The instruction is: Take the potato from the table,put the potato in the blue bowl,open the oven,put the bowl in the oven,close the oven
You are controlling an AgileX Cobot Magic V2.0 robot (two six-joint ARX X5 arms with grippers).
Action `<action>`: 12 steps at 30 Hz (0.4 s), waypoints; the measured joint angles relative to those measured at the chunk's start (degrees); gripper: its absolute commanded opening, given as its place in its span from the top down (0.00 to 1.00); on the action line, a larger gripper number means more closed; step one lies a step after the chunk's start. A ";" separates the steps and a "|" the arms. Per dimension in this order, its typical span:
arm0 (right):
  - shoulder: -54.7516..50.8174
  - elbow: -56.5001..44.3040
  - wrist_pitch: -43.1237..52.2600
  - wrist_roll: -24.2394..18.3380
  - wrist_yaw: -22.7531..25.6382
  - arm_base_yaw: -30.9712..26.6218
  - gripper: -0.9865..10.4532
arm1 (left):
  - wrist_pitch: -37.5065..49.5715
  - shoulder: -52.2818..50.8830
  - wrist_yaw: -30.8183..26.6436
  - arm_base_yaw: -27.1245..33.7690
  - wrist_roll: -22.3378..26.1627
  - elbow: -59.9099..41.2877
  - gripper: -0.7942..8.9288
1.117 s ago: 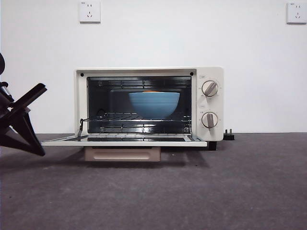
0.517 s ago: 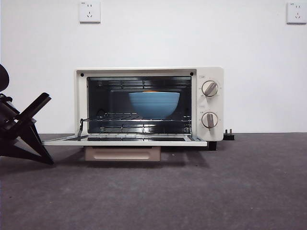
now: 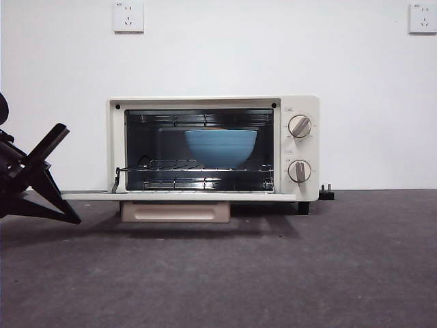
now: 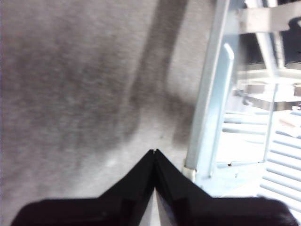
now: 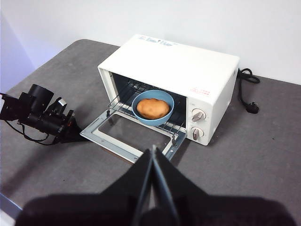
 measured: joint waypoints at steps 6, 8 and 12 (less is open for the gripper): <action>0.00 -0.02 0.00 0.28 -0.22 0.00 0.92 | -0.33 -3.37 0.28 0.00 -0.28 1.84 0.92; 0.00 -0.02 0.00 0.39 -0.70 0.02 0.92 | -0.28 -4.83 0.63 0.00 -0.68 3.28 0.92; -0.02 -0.02 0.00 0.42 -0.98 0.02 0.92 | 0.13 -5.75 1.42 -0.13 -1.18 6.67 0.92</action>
